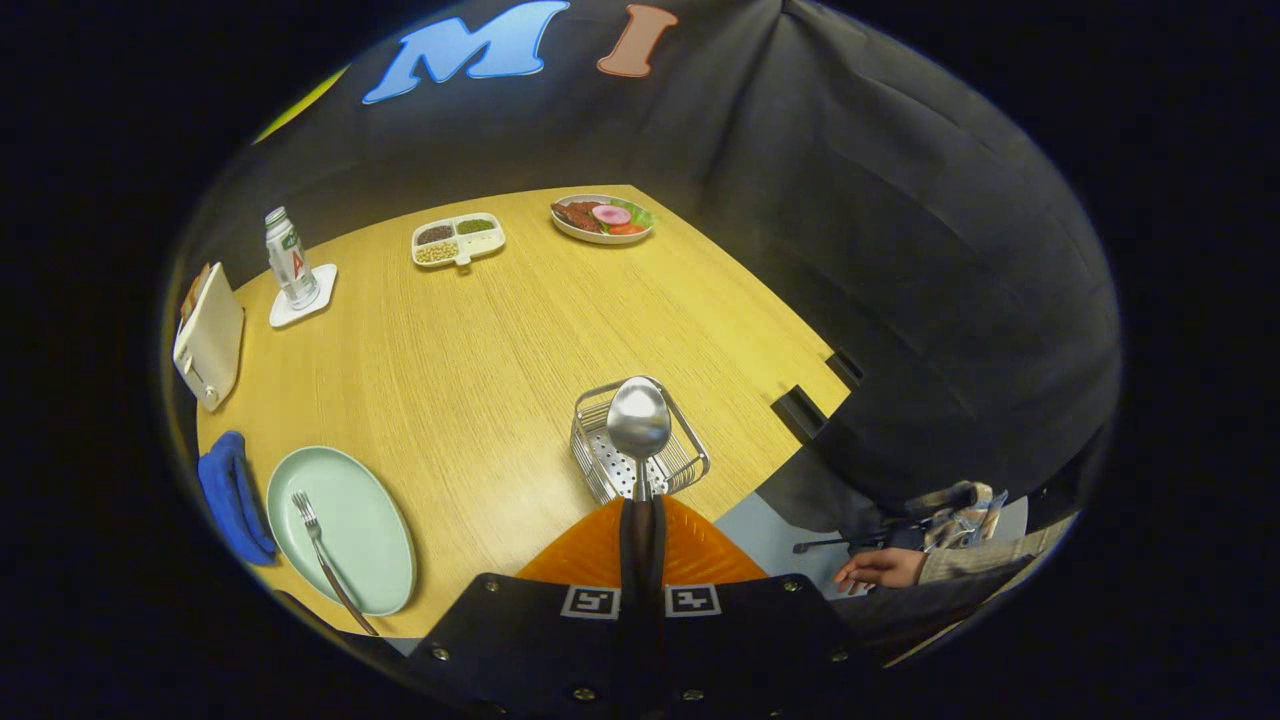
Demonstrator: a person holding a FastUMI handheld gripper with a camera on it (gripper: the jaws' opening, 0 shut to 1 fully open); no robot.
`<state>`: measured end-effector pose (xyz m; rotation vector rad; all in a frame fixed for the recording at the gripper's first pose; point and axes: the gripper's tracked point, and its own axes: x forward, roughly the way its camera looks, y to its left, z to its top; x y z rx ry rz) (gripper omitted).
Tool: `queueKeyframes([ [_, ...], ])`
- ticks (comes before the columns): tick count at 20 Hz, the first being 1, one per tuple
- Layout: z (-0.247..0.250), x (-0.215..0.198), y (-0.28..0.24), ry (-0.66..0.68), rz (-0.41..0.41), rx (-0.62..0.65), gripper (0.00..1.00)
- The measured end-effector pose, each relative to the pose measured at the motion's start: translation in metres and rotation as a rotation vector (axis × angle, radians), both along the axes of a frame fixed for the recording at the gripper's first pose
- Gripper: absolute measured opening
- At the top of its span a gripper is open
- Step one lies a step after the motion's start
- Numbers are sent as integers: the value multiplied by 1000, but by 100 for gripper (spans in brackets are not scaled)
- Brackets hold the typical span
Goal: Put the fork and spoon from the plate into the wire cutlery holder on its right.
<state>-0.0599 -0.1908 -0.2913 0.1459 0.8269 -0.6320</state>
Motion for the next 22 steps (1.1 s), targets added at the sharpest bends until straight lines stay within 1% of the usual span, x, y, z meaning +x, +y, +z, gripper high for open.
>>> queueKeyframes([
  [2,1,2,1,-7,5,11,7],
  [5,5,6,-5,-9,23,-14,10],
  [12,30,22,-4,-51,83,-99,10],
  [17,37,33,14,-63,140,-123,10],
  [22,37,40,51,-66,225,-128,10],
])
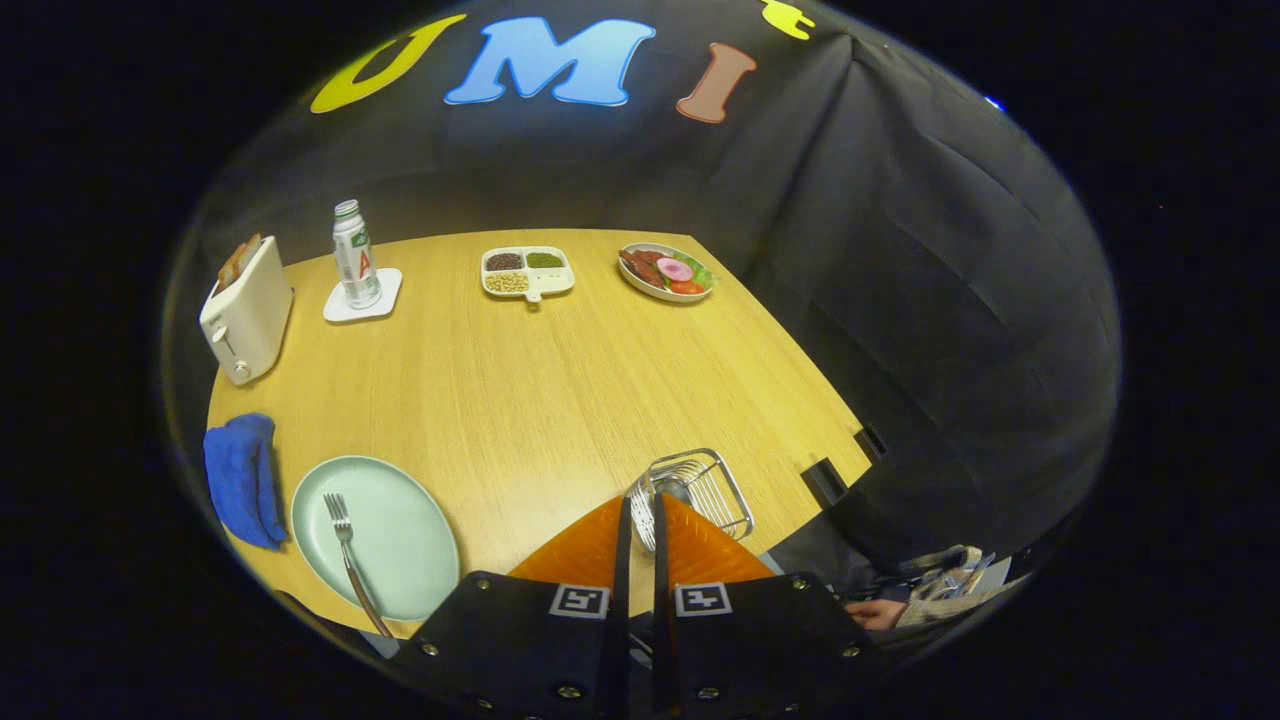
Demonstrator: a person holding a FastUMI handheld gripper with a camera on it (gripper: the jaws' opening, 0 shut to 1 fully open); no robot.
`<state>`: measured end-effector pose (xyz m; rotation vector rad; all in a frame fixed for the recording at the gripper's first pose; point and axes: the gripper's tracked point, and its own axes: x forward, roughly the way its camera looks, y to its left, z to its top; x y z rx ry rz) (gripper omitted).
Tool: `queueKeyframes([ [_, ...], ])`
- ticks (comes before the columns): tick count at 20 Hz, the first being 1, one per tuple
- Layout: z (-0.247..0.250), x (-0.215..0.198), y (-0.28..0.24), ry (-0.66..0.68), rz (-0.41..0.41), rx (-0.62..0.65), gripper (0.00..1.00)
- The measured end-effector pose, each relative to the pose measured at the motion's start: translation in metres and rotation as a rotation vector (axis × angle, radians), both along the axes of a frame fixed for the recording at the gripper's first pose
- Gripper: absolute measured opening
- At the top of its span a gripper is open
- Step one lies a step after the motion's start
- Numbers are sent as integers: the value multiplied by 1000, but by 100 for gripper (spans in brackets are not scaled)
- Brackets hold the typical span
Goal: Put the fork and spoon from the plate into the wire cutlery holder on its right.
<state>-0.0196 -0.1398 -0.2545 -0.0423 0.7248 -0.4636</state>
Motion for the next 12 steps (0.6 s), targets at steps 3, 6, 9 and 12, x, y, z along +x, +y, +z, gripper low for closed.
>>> queueKeyframes([
  [3,-4,2,32,11,73,-2,10],
  [6,-14,3,68,29,149,6,10],
  [9,-24,0,102,51,225,-1,10],
  [12,-37,-4,135,71,297,-2,10],
])
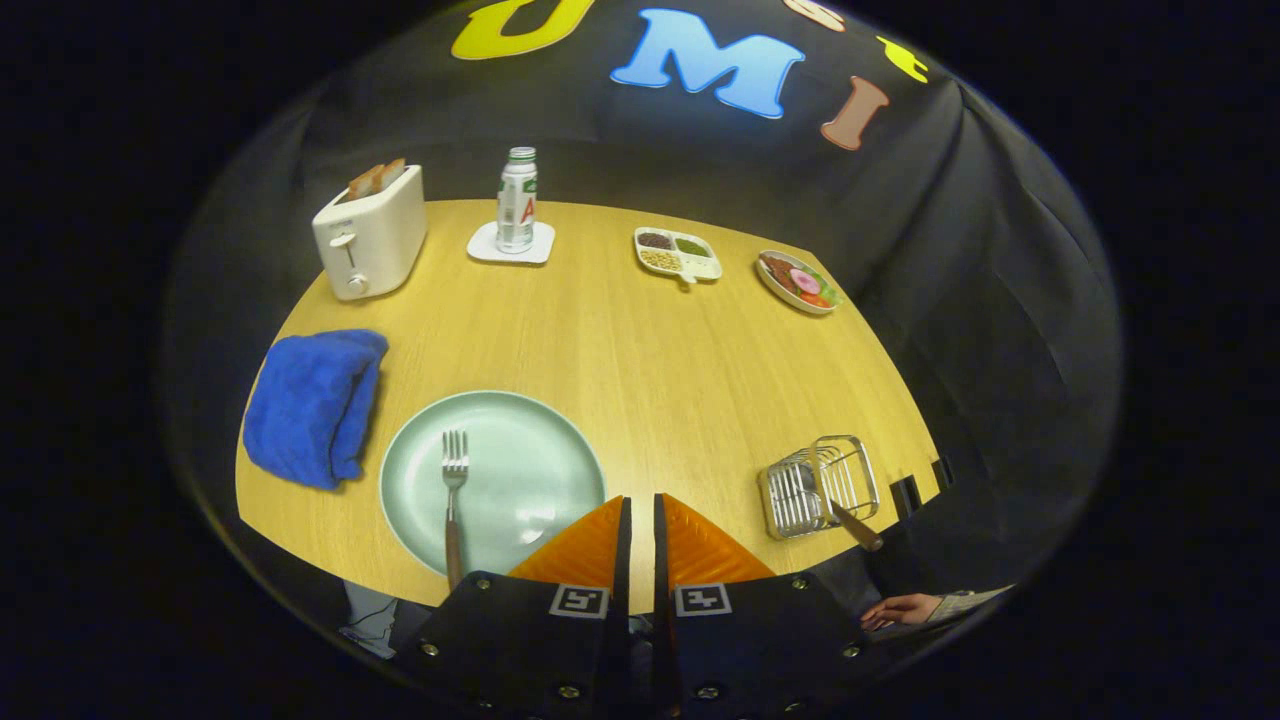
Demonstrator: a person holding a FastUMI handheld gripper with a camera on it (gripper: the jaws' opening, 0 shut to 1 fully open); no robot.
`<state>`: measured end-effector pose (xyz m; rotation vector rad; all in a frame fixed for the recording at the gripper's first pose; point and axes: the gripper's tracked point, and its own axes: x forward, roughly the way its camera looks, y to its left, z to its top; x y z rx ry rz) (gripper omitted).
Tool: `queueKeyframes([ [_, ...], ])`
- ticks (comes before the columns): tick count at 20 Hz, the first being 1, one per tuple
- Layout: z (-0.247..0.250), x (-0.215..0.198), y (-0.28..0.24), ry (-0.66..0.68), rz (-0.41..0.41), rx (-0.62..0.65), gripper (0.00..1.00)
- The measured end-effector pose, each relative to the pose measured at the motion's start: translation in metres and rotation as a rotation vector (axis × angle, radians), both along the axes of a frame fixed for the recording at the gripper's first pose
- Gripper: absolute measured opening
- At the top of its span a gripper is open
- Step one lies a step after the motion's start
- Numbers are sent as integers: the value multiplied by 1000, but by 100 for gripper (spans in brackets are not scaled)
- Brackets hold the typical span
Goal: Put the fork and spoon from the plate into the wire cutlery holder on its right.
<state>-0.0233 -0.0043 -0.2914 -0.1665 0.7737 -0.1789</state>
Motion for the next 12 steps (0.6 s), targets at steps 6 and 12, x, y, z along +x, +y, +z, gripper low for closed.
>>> queueKeyframes([
  [6,-21,-7,57,48,116,2,10],
  [12,-51,-8,89,116,169,29,10],
])
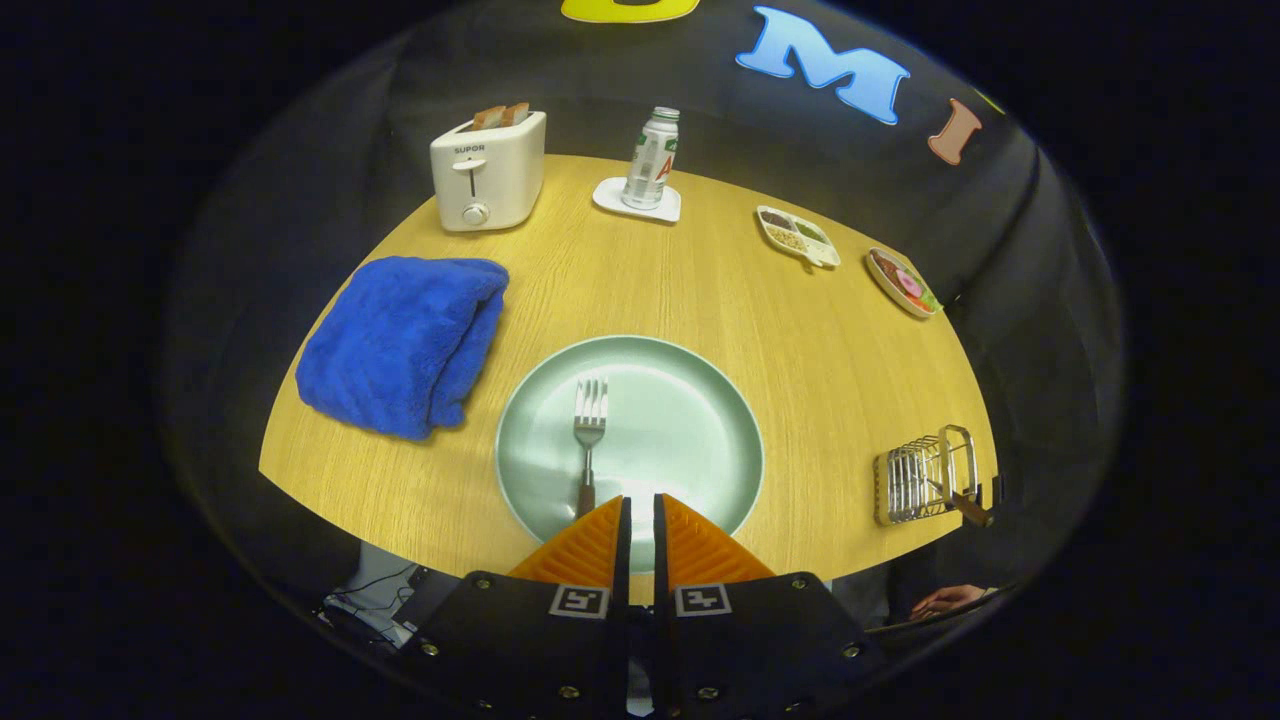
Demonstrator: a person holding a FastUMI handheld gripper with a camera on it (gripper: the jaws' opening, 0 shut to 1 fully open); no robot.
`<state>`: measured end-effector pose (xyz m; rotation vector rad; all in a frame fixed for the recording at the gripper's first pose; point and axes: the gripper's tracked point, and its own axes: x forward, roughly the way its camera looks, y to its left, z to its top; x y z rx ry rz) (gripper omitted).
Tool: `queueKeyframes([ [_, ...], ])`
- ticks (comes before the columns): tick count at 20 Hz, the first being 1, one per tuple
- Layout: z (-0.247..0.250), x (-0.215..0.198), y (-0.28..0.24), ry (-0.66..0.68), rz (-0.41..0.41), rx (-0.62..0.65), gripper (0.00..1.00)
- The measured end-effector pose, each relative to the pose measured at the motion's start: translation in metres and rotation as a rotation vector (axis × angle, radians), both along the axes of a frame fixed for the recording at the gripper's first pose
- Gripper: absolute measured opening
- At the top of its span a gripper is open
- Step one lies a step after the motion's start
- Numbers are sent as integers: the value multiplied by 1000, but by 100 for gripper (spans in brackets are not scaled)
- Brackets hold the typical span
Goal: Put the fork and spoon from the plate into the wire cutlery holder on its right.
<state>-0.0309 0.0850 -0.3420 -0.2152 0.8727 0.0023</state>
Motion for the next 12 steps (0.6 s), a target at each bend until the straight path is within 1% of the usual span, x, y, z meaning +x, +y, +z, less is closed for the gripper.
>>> queueKeyframes([
  [6,-29,4,12,60,32,19,10],
  [9,-36,10,21,63,48,41,10],
  [12,-44,10,23,95,65,30,10],
])
